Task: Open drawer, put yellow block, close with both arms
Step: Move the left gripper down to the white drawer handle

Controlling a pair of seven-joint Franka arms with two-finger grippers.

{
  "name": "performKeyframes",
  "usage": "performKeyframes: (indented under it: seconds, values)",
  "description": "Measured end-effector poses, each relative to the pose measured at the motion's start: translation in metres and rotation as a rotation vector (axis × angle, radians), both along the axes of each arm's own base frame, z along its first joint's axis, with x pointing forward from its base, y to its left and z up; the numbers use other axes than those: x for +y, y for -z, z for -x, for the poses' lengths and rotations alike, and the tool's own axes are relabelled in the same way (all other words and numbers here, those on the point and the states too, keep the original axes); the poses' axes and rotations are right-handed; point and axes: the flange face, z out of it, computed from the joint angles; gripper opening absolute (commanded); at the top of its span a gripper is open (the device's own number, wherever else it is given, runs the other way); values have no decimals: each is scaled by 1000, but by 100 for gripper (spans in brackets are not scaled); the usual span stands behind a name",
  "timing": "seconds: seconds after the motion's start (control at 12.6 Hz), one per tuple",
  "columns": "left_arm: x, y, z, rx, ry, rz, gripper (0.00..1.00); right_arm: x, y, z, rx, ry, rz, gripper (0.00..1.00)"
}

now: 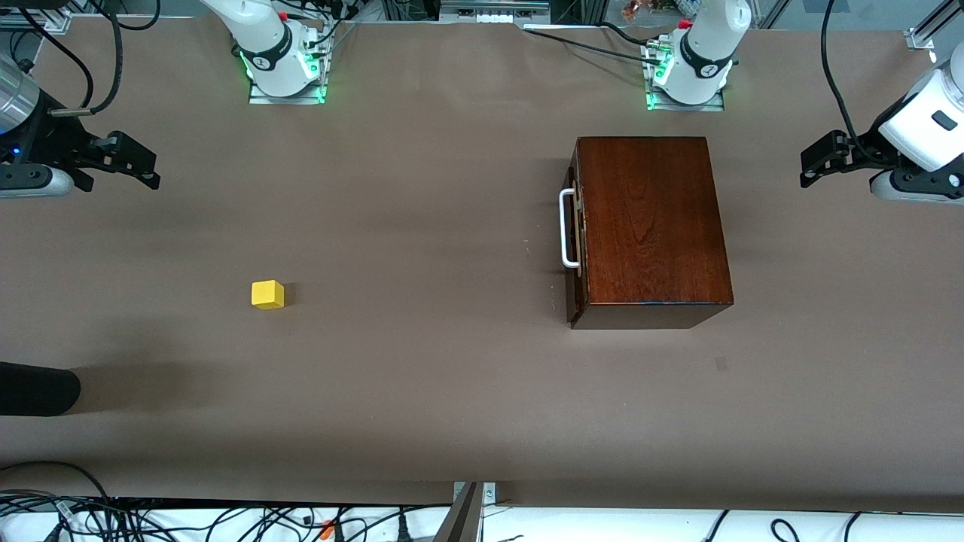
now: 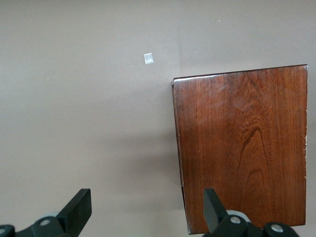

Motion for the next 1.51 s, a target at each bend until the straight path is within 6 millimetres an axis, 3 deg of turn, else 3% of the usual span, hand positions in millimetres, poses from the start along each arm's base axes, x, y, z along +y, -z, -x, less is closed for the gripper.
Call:
performKeyframes:
  seconds: [0.55,0.71,0.79,0.95,1.19,1.51]
  values:
    - [-1,-1,0,-2,1,0,100,-9,8,-4,15,16,0,100]
    - [-13,0,1,6,26,0,100,-9,8,-5,15,17,0,100]
    - [-31,4,2,16,59,1,100,-9,8,-5,14,17,0,100]
    - [-85,23,3,55,151,5,100,-8,6,-5,10,14,0,100]
    - [-163,70,2,126,200,18,100,-7,4,-5,6,12,0,100]
    - [-276,141,5,106,131,27,100,-7,4,-5,6,12,0,100]
